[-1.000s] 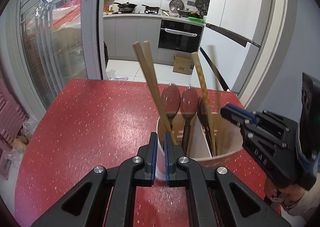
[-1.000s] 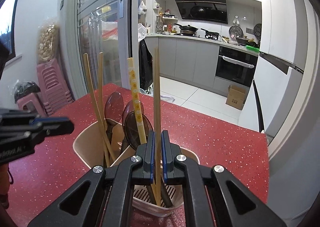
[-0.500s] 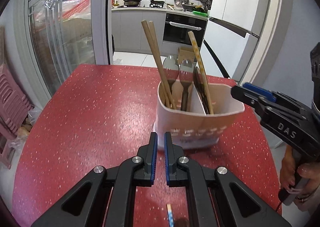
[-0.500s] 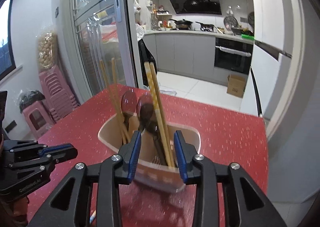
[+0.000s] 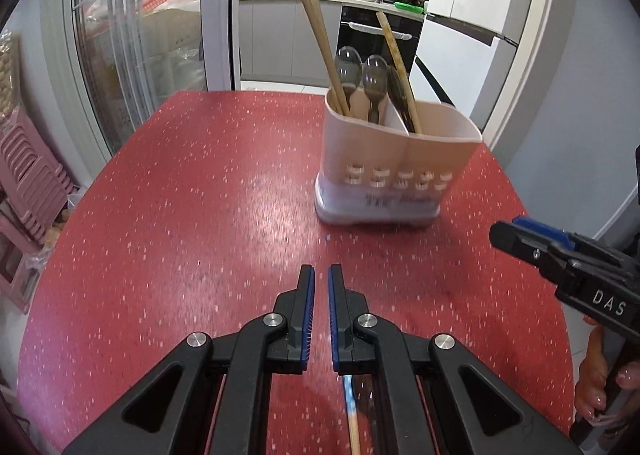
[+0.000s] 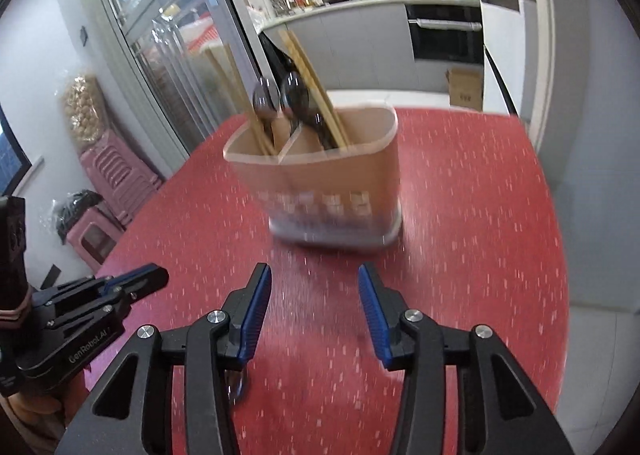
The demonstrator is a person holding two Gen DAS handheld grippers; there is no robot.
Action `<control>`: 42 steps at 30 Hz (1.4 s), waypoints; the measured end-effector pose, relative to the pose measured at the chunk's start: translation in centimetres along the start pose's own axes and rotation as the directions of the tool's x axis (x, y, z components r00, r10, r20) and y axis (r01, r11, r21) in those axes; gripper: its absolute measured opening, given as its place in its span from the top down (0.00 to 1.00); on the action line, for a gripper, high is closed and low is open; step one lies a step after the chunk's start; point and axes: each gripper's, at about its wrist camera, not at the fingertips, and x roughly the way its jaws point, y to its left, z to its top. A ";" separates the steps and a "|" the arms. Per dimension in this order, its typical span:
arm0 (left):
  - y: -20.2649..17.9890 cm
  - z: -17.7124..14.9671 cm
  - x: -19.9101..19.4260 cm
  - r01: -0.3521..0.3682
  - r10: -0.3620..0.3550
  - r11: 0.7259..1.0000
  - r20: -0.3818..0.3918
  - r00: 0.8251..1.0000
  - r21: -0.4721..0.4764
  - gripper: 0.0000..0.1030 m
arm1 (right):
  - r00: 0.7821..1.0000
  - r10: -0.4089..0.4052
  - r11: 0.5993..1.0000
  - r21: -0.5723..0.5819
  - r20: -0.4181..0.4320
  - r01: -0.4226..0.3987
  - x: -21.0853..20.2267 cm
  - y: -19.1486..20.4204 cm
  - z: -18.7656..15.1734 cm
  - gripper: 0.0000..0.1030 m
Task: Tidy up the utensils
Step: 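Move both open tools back over the blue chopstick and clear spoon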
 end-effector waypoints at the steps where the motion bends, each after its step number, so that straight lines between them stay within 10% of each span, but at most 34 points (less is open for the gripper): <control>1: 0.1 -0.5 -0.2 -0.001 0.001 1.000 -0.002 1.000 -0.005 0.67 | 1.000 0.001 1.000 0.013 -0.008 -0.001 -0.1 -0.1 -0.4 0.51; 26: 5.3 -11.3 0.2 -0.086 0.070 0.989 -0.135 0.988 -0.119 0.66 | 0.977 0.025 0.995 0.104 -0.212 -0.003 0.5 3.0 -11.3 0.48; 27: 5.6 -11.5 0.2 -0.087 0.069 0.988 -0.139 0.988 -0.125 0.61 | 0.975 0.027 0.995 0.102 -0.218 -0.005 0.8 3.4 -11.4 0.48; 28: 5.9 -11.7 0.3 -0.086 0.067 0.987 -0.145 0.987 -0.133 0.15 | 0.974 0.028 0.995 0.101 -0.224 -0.005 1.0 3.6 -11.5 0.48; 29: 6.2 -11.9 0.4 -0.094 0.071 0.985 -0.156 0.985 -0.143 0.00 | 0.972 0.029 0.995 0.100 -0.234 -0.005 1.2 3.9 -11.7 0.48; 42: 8.0 -12.5 0.1 -0.122 0.101 0.981 -0.133 0.986 -0.154 0.00 | 0.946 -0.032 0.998 0.044 -0.321 0.048 4.2 6.5 -12.0 0.42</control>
